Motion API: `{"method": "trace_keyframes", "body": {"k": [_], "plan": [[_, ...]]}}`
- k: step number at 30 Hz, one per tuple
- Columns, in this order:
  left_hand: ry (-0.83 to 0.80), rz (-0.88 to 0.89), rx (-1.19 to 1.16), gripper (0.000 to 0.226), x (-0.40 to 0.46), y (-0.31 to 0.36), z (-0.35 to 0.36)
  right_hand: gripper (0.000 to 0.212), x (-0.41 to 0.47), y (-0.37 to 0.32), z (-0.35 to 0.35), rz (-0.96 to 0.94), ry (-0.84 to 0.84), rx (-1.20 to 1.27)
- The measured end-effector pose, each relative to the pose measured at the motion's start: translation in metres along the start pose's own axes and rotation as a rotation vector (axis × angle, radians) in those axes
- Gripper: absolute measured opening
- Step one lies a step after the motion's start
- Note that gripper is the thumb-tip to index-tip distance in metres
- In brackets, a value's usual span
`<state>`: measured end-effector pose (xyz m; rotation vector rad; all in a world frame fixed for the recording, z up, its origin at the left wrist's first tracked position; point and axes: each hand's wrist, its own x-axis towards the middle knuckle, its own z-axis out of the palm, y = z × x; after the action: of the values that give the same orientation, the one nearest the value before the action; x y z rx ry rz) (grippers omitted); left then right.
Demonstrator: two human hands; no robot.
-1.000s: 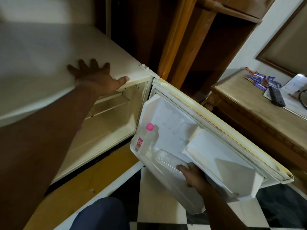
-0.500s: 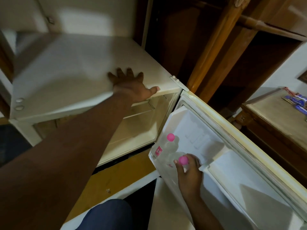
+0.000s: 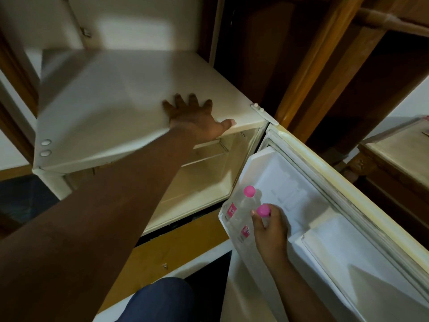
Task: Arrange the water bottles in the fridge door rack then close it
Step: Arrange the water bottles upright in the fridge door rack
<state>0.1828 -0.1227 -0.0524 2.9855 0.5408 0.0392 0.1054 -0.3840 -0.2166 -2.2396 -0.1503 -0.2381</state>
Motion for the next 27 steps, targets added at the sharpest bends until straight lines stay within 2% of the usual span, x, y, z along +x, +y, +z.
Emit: {"method": "trace_keyframes", "body": {"k": [4,7,9,13,16,18,21,24,27], "plan": [[-0.062,0.096,-0.027,0.102,0.013,-0.018,-0.008,0.061,-0.005,-0.026,-0.004,-0.020,-0.025,-0.159],[-0.061,0.206,0.008,0.098,0.024,-0.038,-0.011,0.058,-0.016,-0.055,0.006,-0.219,0.029,-0.158],[-0.039,0.206,0.039,0.100,0.028,-0.041,-0.008,0.054,-0.022,-0.073,0.023,-0.286,-0.020,-0.073],[-0.033,0.193,0.071,0.105,0.033,-0.037,-0.004,0.063,-0.018,-0.107,0.083,-0.184,-0.293,0.185],[-0.032,0.182,0.073,0.104,0.033,-0.039,-0.006,0.078,0.001,-0.133,0.138,0.002,-0.439,0.285],[-0.039,0.169,0.080,0.104,0.033,-0.038,-0.005,0.072,0.011,-0.146,0.168,0.209,-0.459,0.425],[-0.042,0.157,0.073,0.103,0.034,-0.036,-0.005,0.039,0.016,-0.152,0.196,0.357,-0.474,0.570],[-0.039,0.156,0.057,0.102,0.034,-0.036,-0.005,0.026,0.013,-0.154,0.194,0.258,-0.435,0.510],[-0.034,0.166,0.052,0.103,0.032,-0.035,-0.005,0.012,0.012,-0.155,0.158,0.090,-0.358,0.394]]}}
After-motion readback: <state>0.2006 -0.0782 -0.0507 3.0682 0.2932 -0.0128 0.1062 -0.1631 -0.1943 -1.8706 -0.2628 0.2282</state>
